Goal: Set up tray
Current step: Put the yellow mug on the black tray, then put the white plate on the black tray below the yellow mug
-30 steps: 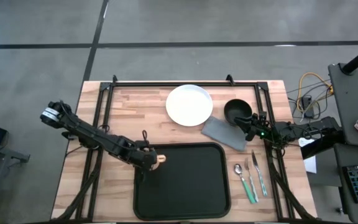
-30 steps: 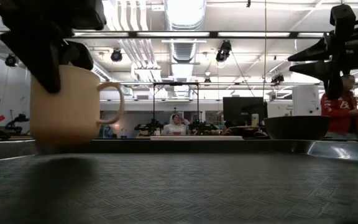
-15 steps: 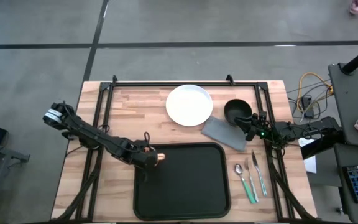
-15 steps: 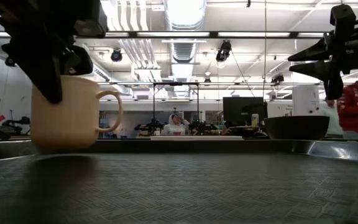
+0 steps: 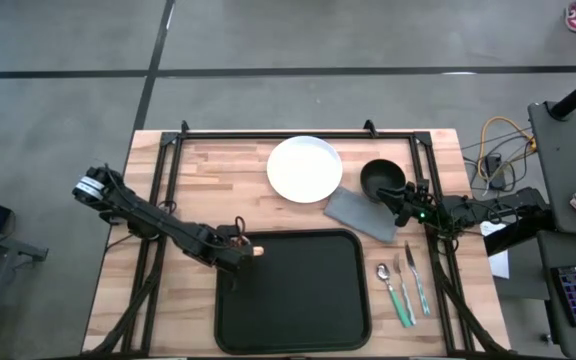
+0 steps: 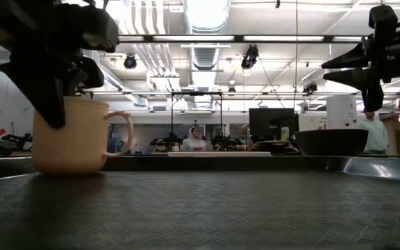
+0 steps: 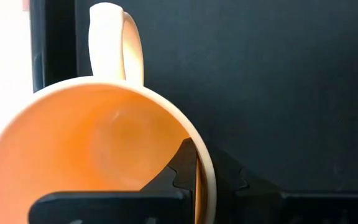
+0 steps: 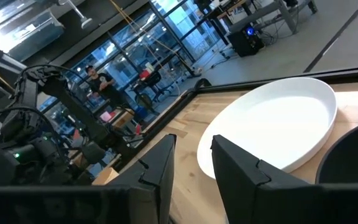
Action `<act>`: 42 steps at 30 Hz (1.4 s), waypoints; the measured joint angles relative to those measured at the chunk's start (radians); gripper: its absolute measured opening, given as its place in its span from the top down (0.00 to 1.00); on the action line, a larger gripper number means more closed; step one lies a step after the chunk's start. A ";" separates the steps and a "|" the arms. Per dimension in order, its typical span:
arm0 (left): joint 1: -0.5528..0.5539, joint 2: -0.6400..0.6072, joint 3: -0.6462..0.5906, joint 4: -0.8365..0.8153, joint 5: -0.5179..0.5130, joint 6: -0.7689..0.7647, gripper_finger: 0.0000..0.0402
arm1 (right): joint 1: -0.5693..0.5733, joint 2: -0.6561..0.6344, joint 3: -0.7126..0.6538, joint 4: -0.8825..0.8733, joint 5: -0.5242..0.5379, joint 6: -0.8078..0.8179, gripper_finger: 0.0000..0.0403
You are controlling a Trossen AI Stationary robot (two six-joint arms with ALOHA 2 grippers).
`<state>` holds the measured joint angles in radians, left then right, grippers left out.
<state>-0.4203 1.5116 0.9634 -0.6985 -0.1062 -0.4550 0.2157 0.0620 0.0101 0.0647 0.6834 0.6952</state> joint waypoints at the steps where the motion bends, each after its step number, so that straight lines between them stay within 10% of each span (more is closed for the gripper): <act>1: 0.000 0.004 0.001 0.000 0.000 0.005 1.00 | 0.000 0.000 0.000 0.000 0.000 0.000 0.75; 16: 0.002 0.005 -0.004 -0.007 0.004 -0.017 0.89 | 0.000 0.000 0.000 0.000 -0.001 0.001 0.76; 32: 0.002 -0.006 0.132 -0.116 0.003 0.047 0.36 | 0.000 0.000 0.000 0.000 -0.001 0.004 0.76; 42: 0.010 -0.007 0.317 -0.205 -0.017 0.100 0.33 | 0.000 0.000 0.000 0.000 -0.001 0.002 0.76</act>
<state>-0.4105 1.5043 1.2802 -0.9035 -0.1230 -0.3549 0.2157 0.0620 0.0101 0.0647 0.6827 0.6968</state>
